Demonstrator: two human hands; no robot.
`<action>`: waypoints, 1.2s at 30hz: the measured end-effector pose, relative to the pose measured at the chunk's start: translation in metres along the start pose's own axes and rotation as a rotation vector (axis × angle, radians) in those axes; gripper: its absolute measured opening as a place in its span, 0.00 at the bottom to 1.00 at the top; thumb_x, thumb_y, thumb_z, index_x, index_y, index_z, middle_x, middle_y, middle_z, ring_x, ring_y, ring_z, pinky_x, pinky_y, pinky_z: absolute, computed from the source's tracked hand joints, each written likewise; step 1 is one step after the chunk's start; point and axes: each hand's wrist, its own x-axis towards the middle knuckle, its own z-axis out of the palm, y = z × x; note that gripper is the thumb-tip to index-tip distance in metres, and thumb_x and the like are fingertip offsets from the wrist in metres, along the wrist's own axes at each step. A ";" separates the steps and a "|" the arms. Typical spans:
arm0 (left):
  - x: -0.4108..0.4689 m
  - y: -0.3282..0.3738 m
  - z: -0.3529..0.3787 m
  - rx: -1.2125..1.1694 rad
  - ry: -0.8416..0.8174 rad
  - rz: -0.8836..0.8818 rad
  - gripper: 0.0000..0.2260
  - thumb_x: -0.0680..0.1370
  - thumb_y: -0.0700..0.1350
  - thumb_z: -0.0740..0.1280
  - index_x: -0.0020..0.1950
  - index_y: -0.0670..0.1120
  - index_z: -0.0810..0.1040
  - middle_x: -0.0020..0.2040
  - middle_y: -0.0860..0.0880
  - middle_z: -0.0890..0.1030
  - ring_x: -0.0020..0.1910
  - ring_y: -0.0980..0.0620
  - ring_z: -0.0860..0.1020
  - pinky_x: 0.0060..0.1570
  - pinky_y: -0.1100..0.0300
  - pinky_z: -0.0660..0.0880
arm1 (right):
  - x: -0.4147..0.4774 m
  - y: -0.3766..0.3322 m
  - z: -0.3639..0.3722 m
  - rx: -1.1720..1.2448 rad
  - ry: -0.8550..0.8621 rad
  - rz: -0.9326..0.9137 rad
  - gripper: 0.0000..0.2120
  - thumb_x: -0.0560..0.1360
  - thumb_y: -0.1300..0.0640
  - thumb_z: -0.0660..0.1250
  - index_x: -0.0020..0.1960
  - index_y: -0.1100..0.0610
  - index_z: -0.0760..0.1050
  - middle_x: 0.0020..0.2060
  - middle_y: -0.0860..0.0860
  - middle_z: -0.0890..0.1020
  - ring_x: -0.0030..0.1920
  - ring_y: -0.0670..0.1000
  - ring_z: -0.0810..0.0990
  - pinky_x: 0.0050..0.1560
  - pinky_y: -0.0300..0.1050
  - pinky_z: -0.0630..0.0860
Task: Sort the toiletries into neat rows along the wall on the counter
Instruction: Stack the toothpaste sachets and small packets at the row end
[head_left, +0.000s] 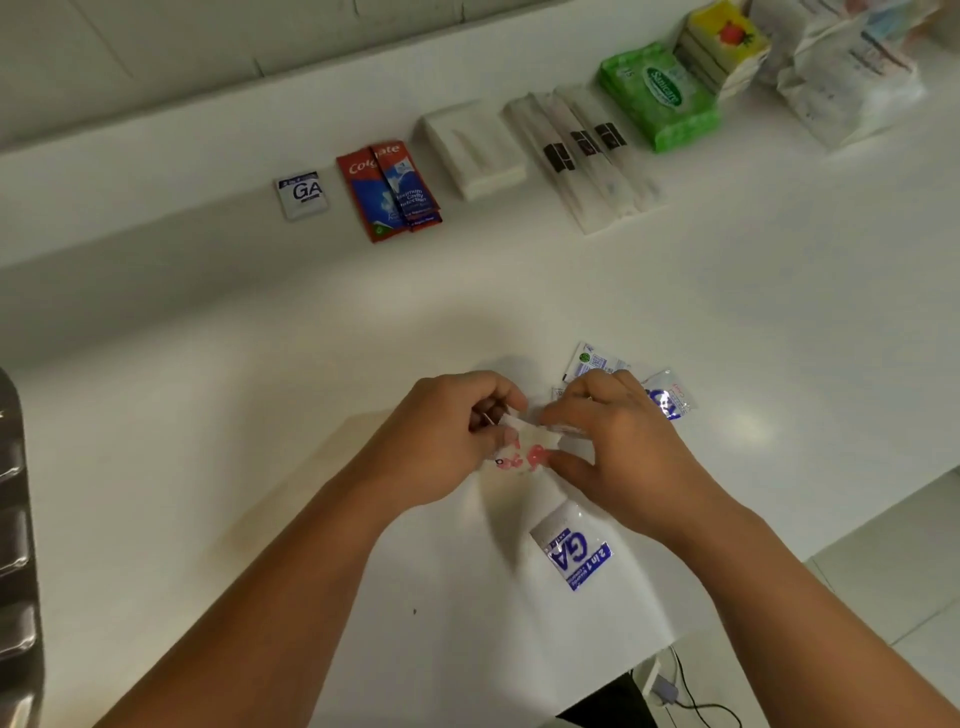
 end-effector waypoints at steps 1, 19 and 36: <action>0.001 -0.001 -0.005 -0.042 0.007 0.001 0.14 0.74 0.38 0.74 0.49 0.59 0.81 0.38 0.61 0.80 0.34 0.61 0.77 0.43 0.64 0.78 | 0.004 -0.002 0.000 0.029 0.008 -0.004 0.17 0.69 0.51 0.77 0.57 0.48 0.81 0.47 0.48 0.76 0.49 0.52 0.73 0.50 0.47 0.72; 0.015 -0.055 -0.105 -0.455 0.609 -0.115 0.05 0.75 0.42 0.74 0.45 0.53 0.84 0.42 0.52 0.87 0.42 0.55 0.85 0.49 0.55 0.80 | 0.151 -0.100 0.043 0.836 -0.012 0.327 0.06 0.78 0.62 0.67 0.46 0.59 0.82 0.30 0.58 0.80 0.30 0.50 0.75 0.38 0.48 0.76; 0.113 -0.125 -0.219 -0.149 0.891 -0.215 0.13 0.67 0.59 0.73 0.43 0.52 0.87 0.36 0.51 0.86 0.39 0.47 0.85 0.43 0.48 0.83 | 0.288 -0.143 0.082 -0.123 0.026 -0.208 0.17 0.75 0.70 0.60 0.61 0.62 0.77 0.66 0.55 0.75 0.64 0.57 0.74 0.60 0.50 0.76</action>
